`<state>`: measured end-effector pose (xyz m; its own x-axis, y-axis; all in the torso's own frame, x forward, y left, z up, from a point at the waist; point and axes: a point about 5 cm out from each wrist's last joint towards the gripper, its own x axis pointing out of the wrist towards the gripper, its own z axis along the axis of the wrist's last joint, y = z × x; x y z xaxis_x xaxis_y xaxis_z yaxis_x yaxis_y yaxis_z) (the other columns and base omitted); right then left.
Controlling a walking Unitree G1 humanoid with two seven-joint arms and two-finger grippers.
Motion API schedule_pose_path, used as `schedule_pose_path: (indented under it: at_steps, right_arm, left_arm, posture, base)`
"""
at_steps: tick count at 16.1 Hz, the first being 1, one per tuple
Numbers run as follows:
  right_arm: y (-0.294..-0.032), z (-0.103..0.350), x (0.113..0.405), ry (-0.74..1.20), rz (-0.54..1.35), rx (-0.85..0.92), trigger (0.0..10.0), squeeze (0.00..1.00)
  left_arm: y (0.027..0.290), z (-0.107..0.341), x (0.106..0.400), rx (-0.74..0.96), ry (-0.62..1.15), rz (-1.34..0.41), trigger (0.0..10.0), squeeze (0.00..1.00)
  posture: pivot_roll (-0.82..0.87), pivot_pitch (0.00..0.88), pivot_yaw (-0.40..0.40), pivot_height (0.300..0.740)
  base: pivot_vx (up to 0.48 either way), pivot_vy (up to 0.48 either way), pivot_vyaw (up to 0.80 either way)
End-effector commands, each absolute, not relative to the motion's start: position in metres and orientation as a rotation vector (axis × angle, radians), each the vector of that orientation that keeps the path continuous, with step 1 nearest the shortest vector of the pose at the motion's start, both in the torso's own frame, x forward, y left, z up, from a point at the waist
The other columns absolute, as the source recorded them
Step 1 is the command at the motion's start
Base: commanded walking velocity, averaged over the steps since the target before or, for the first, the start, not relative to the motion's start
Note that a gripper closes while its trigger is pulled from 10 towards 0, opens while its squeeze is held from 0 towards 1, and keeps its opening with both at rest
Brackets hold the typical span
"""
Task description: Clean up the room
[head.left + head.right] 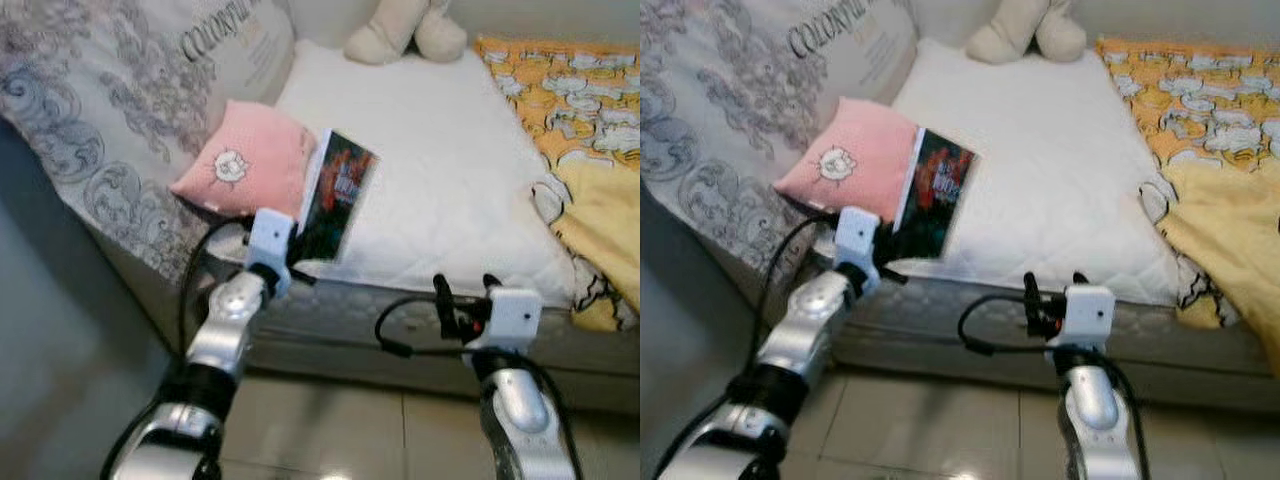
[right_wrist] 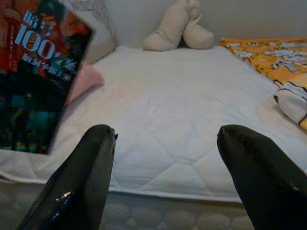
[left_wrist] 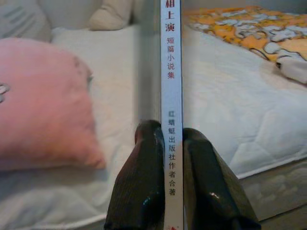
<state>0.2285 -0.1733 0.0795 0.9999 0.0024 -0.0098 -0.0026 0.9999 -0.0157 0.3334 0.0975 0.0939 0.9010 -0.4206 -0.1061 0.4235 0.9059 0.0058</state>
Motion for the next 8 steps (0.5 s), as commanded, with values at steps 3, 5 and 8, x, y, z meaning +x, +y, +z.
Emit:
schedule_pose_path:
  at_steps: [3, 5, 8]
  right_arm:
    - [-0.172, 0.080, 0.219, 0.003, 0.041, 0.016, 10.0, 0.31]
    - [-0.173, 0.074, 0.208, 0.035, 0.066, 0.013, 10.0, 0.31]
    - [-0.169, 0.071, 0.203, 0.053, 0.097, 0.028, 10.0, 0.31]
  left_arm:
    - [0.094, 0.112, 0.342, 0.046, 0.034, -0.462, 0.0, 0.00]
    - [0.087, 0.112, 0.341, 0.045, 0.034, -0.497, 0.0, 0.00]
    - [0.086, 0.117, 0.348, 0.036, 0.033, -0.494, 0.0, 0.00]
  posture:
    - [-0.06, 0.016, 0.065, 0.740]
    - [-0.07, 0.020, 0.068, 0.740]
    - [-0.08, 0.023, 0.074, 0.740]
  base:
    - [0.480, 0.000, 0.00]
    - [0.480, 0.000, 0.00]
    - [0.480, 0.000, 0.00]
